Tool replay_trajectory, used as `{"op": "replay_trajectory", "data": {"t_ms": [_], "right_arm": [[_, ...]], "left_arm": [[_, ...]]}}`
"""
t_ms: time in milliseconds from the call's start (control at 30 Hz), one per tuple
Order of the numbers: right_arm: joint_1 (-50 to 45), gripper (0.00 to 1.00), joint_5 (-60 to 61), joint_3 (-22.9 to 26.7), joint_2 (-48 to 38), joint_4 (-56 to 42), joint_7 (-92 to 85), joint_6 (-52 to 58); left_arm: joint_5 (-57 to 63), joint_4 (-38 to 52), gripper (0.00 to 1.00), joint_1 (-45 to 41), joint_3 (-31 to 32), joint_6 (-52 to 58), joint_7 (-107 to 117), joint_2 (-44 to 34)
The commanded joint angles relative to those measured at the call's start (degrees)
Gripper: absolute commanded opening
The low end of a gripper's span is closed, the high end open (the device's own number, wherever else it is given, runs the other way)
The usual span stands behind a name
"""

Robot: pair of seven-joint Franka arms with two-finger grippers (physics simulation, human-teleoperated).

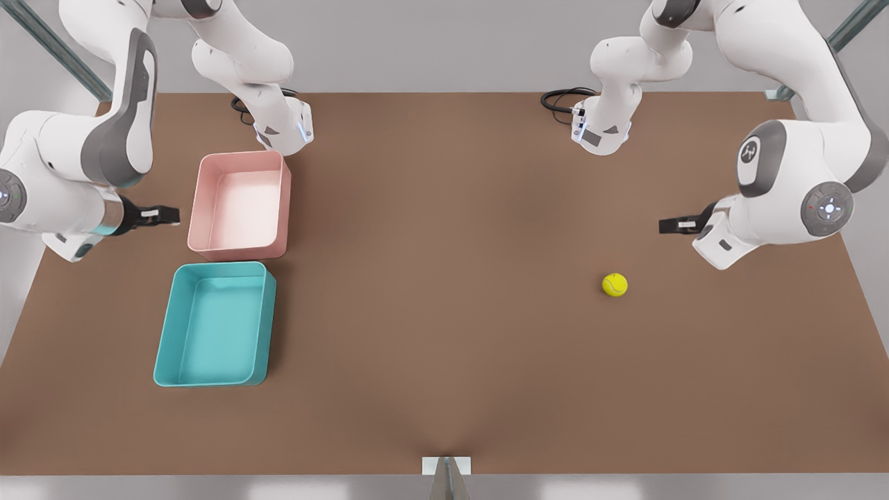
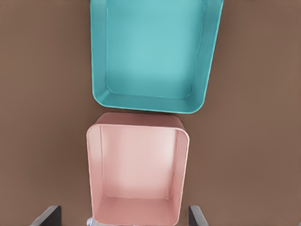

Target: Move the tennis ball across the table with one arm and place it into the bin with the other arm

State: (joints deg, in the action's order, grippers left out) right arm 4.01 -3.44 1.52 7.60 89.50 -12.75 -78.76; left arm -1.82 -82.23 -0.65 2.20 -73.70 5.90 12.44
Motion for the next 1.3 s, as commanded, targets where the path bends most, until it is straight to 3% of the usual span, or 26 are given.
{"op": "replay_trajectory", "data": {"t_ms": [0, 67, 100, 133, 267, 333, 400, 467, 533, 1167, 1267], "right_arm": [[-0.1, 1.00, -0.3, 0.0, 0.0, 0.1, -0.8, -6.1], [-0.1, 1.00, -0.3, 0.0, 0.2, 0.0, -0.7, -6.1], [-0.2, 1.00, -0.3, 0.0, 0.5, -0.1, -0.7, -6.7], [-0.4, 1.00, -0.5, 0.0, 0.8, -0.2, -0.8, -6.6], [-0.3, 1.00, -0.7, -0.1, 3.3, -2.8, -0.9, -6.5], [-0.5, 1.00, -0.7, -0.1, 3.5, -2.9, -0.9, -6.5], [-0.5, 1.00, -0.8, -0.1, 3.7, -2.8, -0.9, -6.5], [-0.5, 1.00, -0.9, -0.1, 3.8, -2.9, -0.9, -6.5], [-0.4, 1.00, -1.0, -0.1, 3.8, -2.9, -1.0, -6.5], [-0.4, 1.00, -1.0, -0.1, 6.2, -5.5, -1.2, -5.7], [-0.4, 1.00, -1.0, -0.1, 6.3, -5.5, -1.2, -5.7]], "left_arm": [[0.0, -0.2, 1.00, 0.2, 0.0, -2.9, 1.0, 0.0], [0.0, -0.2, 0.97, 0.1, 0.0, -2.7, -1.5, 0.1], [0.2, -0.8, 0.26, 0.6, -1.3, -6.1, -16.3, 4.0], [0.2, -6.8, 0.21, 0.7, -1.3, -15.8, -22.0, 4.6], [-0.2, -21.6, 0.21, 2.4, -1.4, -44.3, -91.0, 6.8], [-0.3, -22.1, 0.21, 3.2, -1.3, -45.7, -106.0, 12.9], [-0.1, -22.4, 0.21, 3.5, -0.9, -45.6, -107.0, 13.9], [8.2, -26.0, 0.21, 3.9, -0.8, -51.9, -107.6, 14.1], [9.1, -29.7, 0.21, 3.6, -0.7, -57.8, -107.7, 14.1], [10.8, -36.4, 0.21, 2.6, 0.3, -56.6, -91.0, 14.9], [6.7, -36.3, 0.21, -4.6, 0.8, -57.8, -73.0, 14.8]]}}
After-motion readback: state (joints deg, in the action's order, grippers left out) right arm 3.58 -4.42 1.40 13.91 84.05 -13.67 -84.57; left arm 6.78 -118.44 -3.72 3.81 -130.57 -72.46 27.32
